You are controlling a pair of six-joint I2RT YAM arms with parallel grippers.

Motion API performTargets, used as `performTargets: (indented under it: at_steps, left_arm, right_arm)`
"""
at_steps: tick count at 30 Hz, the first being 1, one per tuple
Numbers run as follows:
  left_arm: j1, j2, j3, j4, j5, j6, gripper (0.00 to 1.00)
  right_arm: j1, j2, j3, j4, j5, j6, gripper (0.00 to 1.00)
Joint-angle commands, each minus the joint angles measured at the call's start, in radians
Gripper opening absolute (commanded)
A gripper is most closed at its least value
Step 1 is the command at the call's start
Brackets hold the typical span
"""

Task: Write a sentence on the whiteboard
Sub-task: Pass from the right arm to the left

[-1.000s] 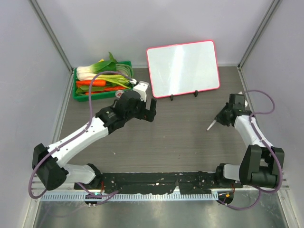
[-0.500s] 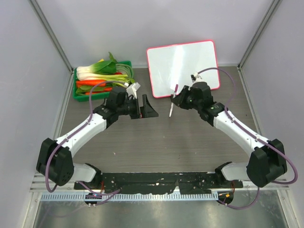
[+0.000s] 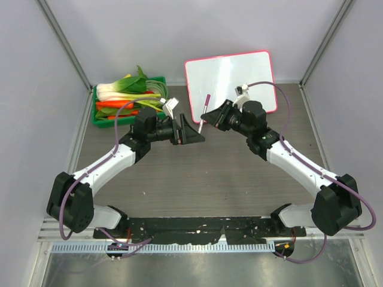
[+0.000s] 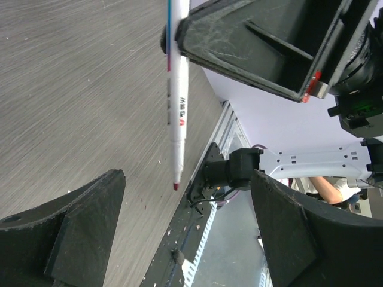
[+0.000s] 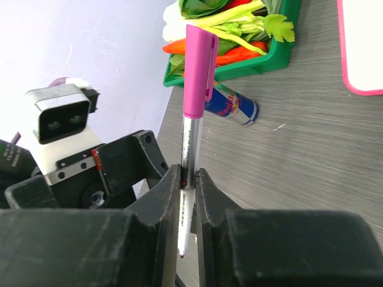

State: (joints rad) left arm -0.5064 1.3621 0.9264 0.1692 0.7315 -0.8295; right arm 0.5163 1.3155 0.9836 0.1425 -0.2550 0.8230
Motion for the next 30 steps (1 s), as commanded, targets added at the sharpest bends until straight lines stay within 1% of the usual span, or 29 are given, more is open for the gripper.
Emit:
performTargets:
  at_steps: [1, 8, 12, 17, 18, 21, 22, 24, 25, 27, 28, 29, 30]
  left_arm:
    - [0.005, 0.017, 0.026, 0.033, 0.006, 0.030, 0.87]
    - [0.003, 0.031, 0.069, -0.005, -0.047, 0.089, 0.79]
    - [0.002, 0.058, 0.103, 0.004, -0.041, 0.089, 0.67]
    - [0.003, 0.086, 0.130, 0.016, -0.034, 0.082, 0.63]
    - [0.003, 0.092, 0.132, 0.018, -0.032, 0.082, 0.58]
    - [0.003, 0.101, 0.132, 0.019, -0.029, 0.081, 0.27]
    - [0.003, 0.101, 0.132, 0.018, -0.024, 0.081, 0.18]
    - [0.003, 0.100, 0.129, 0.012, -0.029, 0.082, 0.06]
    - [0.003, 0.094, 0.127, 0.007, -0.033, 0.086, 0.00]
    - [0.003, 0.083, 0.121, -0.008, -0.047, 0.093, 0.00]
    - [0.003, 0.075, 0.120, -0.014, -0.055, 0.101, 0.00]
    - [0.003, 0.068, 0.117, -0.028, -0.066, 0.107, 0.00]
    - [0.005, 0.059, 0.114, -0.040, -0.078, 0.113, 0.00]
  right_arm:
    - [0.008, -0.010, 0.010, 0.086, -0.053, 0.051, 0.01]
    - [0.010, -0.019, 0.000, 0.081, -0.090, 0.068, 0.02]
    - [0.014, -0.027, -0.016, 0.089, -0.098, 0.085, 0.01]
    - [0.017, -0.041, -0.026, 0.089, -0.098, 0.087, 0.01]
    - [0.016, -0.042, -0.028, 0.089, -0.093, 0.087, 0.01]
    - [0.016, -0.050, -0.029, 0.089, -0.092, 0.091, 0.01]
    - [0.017, -0.050, -0.029, 0.086, -0.089, 0.093, 0.02]
    - [0.016, -0.055, -0.029, 0.081, -0.081, 0.093, 0.02]
    - [0.017, -0.056, -0.026, 0.075, -0.070, 0.093, 0.04]
    - [0.016, -0.058, -0.016, 0.052, -0.056, 0.085, 0.12]
    - [0.016, -0.059, -0.011, 0.028, -0.052, 0.081, 0.21]
    - [0.016, -0.058, 0.001, 0.016, -0.043, 0.065, 0.25]
    - [0.016, -0.056, 0.015, -0.010, -0.038, 0.058, 0.34]
